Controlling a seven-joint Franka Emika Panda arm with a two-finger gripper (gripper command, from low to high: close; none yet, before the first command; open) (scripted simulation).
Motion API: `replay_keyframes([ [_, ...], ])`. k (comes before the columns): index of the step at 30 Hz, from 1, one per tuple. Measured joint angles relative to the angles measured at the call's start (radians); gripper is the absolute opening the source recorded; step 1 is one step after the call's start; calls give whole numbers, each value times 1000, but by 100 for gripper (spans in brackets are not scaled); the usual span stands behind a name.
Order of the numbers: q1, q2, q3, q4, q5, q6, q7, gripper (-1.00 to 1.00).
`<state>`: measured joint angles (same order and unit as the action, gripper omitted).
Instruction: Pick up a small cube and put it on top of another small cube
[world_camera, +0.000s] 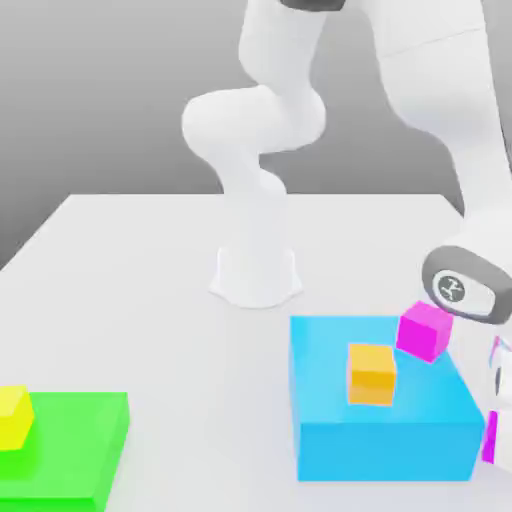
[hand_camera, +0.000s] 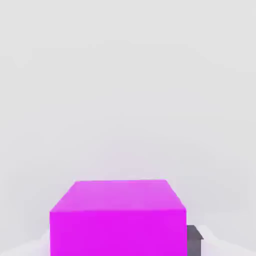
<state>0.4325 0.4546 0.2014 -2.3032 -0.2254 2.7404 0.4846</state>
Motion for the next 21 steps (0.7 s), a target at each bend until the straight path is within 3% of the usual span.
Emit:
replay_keyframes([
  [8,-66,-219,14,-74,13,-96,-139,-100],
  [21,-220,-676,-69,-278,267,-374,-91,-100],
])
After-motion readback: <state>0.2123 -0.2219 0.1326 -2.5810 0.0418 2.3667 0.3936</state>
